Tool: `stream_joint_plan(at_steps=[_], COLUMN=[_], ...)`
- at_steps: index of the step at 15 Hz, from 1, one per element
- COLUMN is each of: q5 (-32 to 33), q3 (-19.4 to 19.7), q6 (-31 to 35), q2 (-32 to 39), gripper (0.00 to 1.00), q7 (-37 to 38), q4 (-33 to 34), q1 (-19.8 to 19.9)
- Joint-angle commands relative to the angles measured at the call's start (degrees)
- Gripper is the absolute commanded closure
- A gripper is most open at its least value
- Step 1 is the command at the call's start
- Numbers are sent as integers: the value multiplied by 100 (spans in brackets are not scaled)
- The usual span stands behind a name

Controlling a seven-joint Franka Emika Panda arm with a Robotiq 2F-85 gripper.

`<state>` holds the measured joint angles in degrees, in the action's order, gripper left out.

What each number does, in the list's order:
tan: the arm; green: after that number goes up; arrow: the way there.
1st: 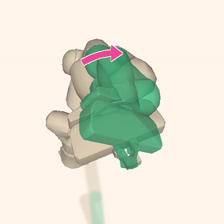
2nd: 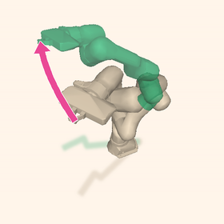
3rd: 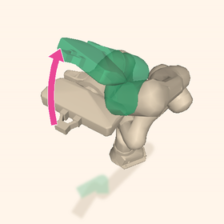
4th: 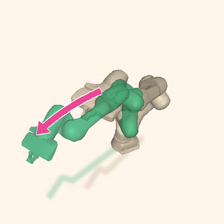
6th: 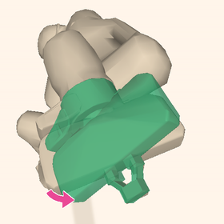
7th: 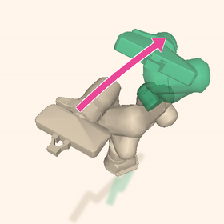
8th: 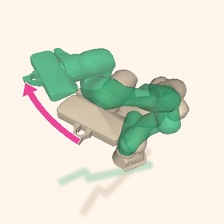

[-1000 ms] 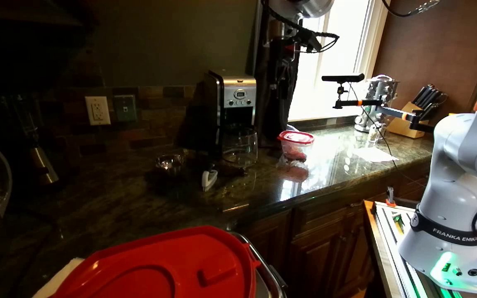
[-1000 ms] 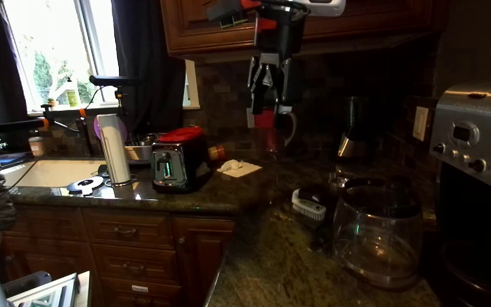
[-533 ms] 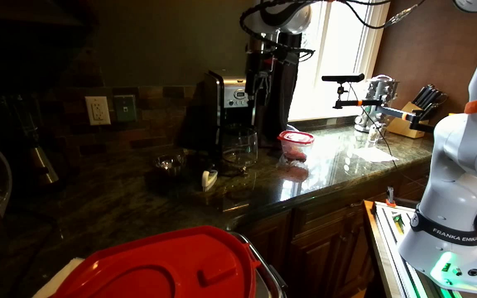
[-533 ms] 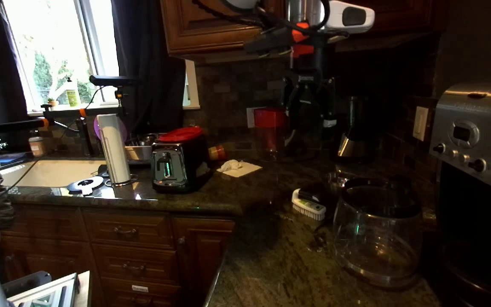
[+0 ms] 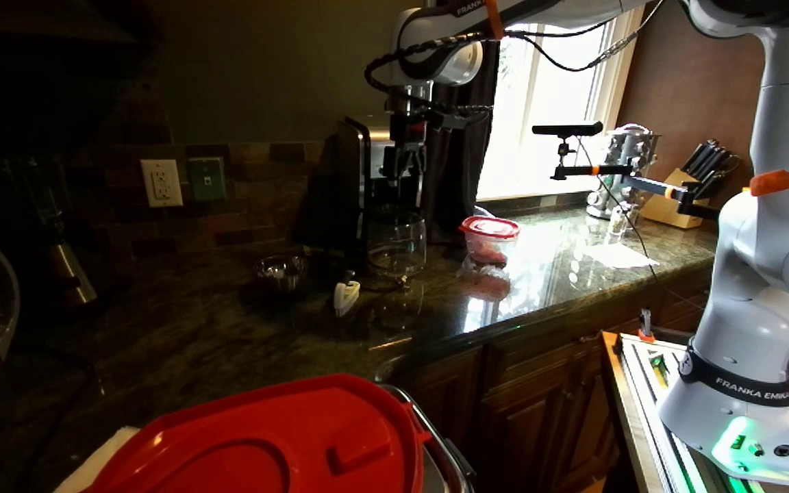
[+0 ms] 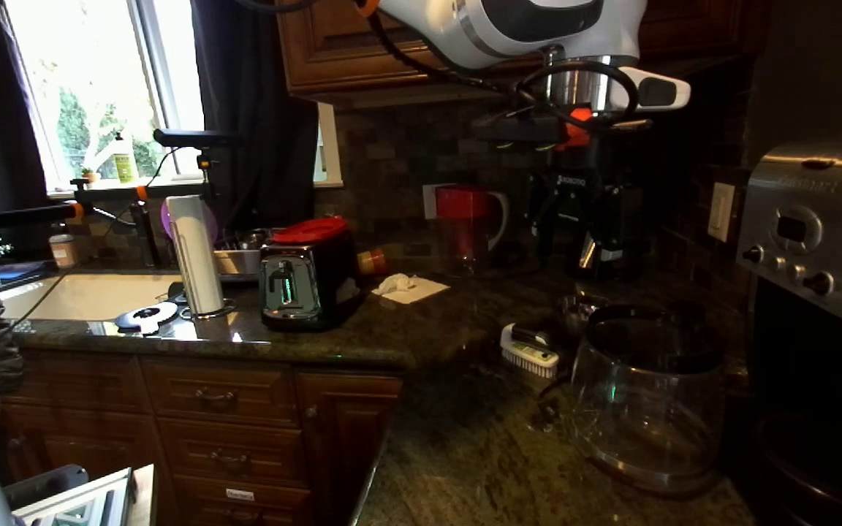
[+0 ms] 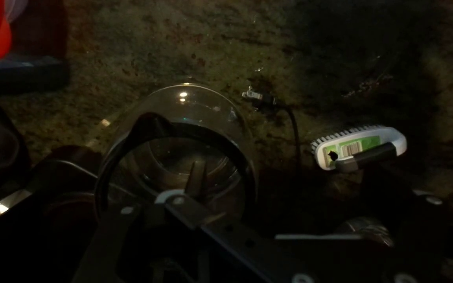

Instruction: Move the coffee jar to the left

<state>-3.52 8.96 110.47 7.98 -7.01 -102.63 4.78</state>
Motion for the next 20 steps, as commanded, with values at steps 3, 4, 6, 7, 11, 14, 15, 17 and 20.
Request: stream_joint_plan(at_steps=[3, 4, 6, 7, 11, 14, 15, 17, 20], q5=[-250, -271, -266, -288, -489, -620, -637, -641, -606], q3=[-136, -141, -151, -167, -290, -383, -401, -421, -424], q6=[921, 1052, 1260, 1296, 1215, 1165, 1152, 1124, 980], q2=[441, 541, 751, 844, 1180, 1320, 1364, 1419, 1402], gripper=[0, 0, 0, 0, 14, 44, 54, 69, 92], q7=[-288, -306, -266, -246, -375, -453, -464, -447, -352], q4=[156, 178, 238, 265, 439, 548, 581, 628, 663], q1=[218, 248, 309, 336, 475, 549, 566, 583, 589])
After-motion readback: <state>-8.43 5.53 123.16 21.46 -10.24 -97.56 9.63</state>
